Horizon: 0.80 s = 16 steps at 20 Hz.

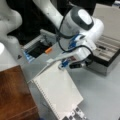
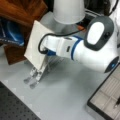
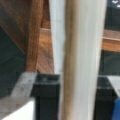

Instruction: Turn off the lamps. Pick up the book. Place the book on the shelf position.

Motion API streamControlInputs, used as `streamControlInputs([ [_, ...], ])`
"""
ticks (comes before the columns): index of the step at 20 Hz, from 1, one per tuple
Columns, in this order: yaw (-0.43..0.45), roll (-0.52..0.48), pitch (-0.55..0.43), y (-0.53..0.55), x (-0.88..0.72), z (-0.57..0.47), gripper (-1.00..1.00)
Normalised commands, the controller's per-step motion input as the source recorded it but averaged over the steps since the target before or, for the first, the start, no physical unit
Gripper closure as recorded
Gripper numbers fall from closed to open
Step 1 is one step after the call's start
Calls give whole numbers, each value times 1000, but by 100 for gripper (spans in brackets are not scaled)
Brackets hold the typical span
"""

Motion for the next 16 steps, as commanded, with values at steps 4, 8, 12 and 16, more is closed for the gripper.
streamControlInputs([
  [4, -260, -192, 133, 185, 306, 438, 100],
  [8, -245, -156, 111, 154, 278, 479, 100],
  [12, -234, -123, 63, 140, 227, 399, 100],
  [16, -227, -102, 76, 162, 159, 380, 100],
])
